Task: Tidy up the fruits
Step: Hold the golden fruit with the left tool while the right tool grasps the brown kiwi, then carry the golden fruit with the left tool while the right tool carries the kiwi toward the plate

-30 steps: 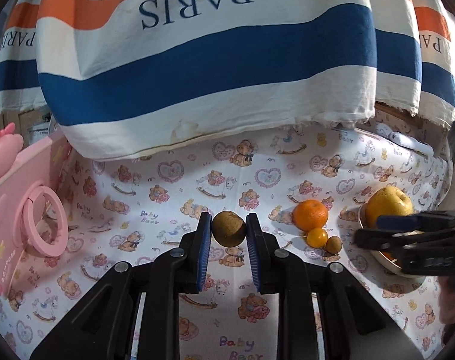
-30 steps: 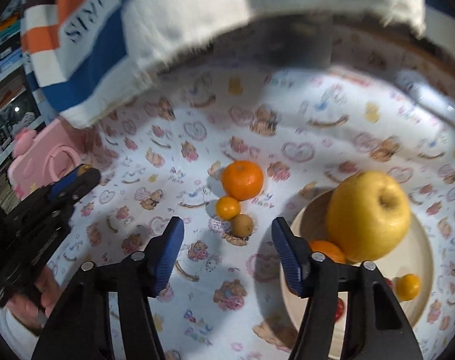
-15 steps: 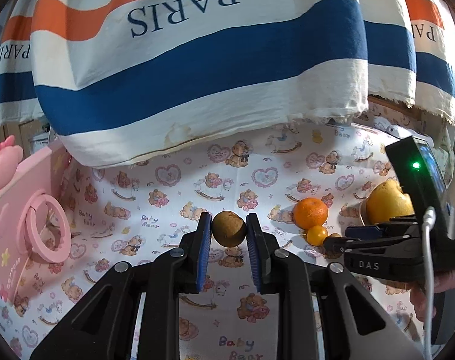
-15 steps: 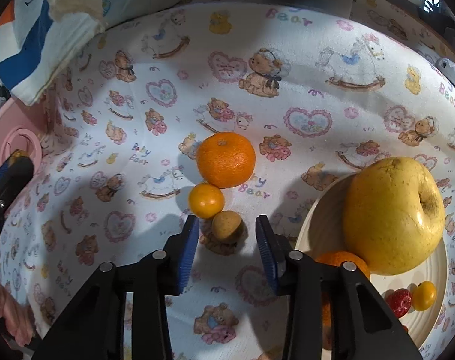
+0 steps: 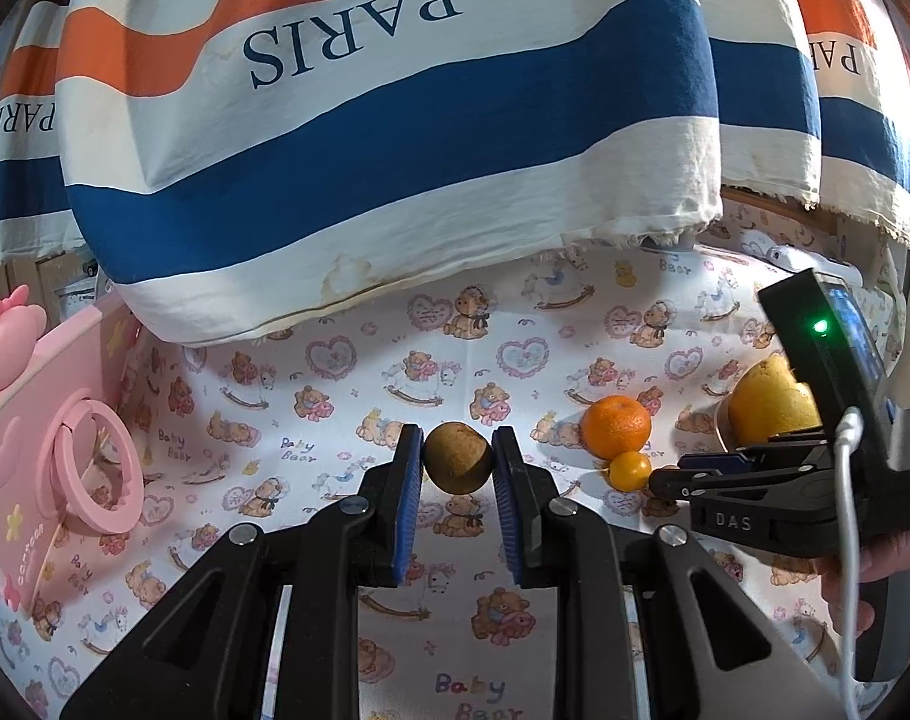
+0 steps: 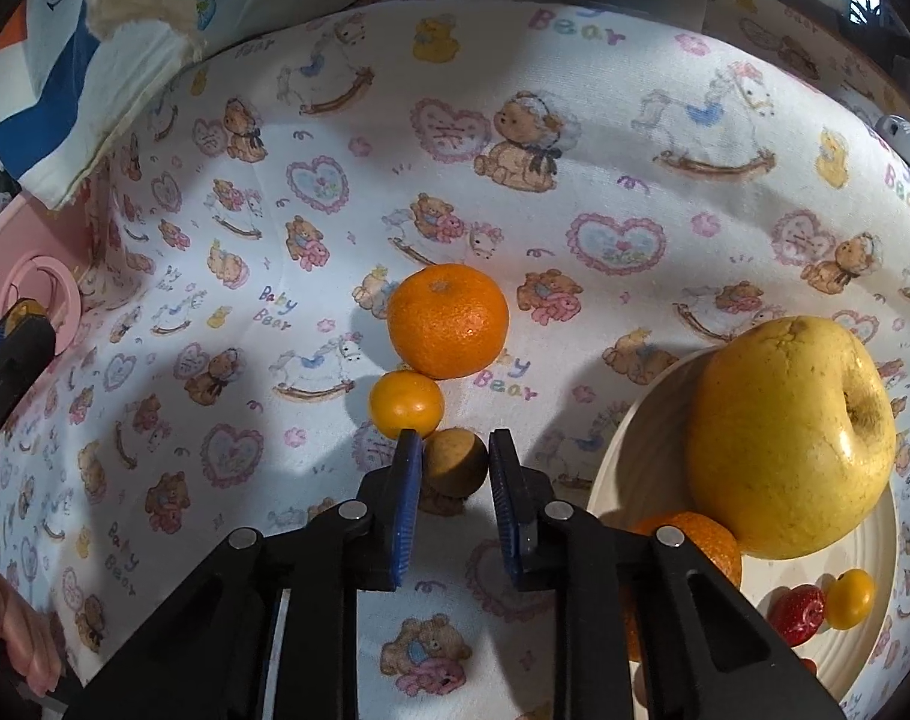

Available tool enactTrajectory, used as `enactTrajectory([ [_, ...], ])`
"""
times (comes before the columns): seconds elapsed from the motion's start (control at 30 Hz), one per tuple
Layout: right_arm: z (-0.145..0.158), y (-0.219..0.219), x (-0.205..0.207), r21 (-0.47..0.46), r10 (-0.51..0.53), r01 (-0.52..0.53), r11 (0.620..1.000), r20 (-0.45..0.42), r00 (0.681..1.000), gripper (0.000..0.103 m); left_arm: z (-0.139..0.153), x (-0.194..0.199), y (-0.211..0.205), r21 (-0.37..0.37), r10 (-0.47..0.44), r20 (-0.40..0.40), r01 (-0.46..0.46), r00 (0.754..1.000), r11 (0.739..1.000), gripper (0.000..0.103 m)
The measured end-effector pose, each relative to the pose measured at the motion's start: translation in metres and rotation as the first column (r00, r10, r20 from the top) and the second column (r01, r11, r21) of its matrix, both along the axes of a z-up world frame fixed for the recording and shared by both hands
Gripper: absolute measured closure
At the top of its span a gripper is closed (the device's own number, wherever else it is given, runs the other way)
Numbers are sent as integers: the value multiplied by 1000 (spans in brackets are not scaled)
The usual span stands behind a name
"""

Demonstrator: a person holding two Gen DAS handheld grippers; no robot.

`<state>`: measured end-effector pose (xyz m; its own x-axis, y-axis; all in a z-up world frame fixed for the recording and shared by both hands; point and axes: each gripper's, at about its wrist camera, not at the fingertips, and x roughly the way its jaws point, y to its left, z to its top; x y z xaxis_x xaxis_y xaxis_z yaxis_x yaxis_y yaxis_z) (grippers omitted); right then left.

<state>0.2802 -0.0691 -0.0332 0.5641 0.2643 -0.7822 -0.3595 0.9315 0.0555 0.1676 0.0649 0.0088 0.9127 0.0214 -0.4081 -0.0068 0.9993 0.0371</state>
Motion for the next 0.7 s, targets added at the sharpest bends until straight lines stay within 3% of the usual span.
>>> enactTrajectory([
  [0.17, 14, -10, -24, 59, 30, -31, 998, 23, 999, 79, 0, 0, 0, -1, -2, 1, 2, 1000, 1000, 81],
  [0.43, 51, -38, -80, 155, 78, -102, 983, 155, 985, 79, 1, -4, -4, 5, -25, 24, 25, 999, 1000, 81],
  [0.7, 77, -82, -109, 182, 34, -86, 979, 272, 962, 79, 3, -7, -6, 21, -35, 42, 34, 999, 999, 81],
])
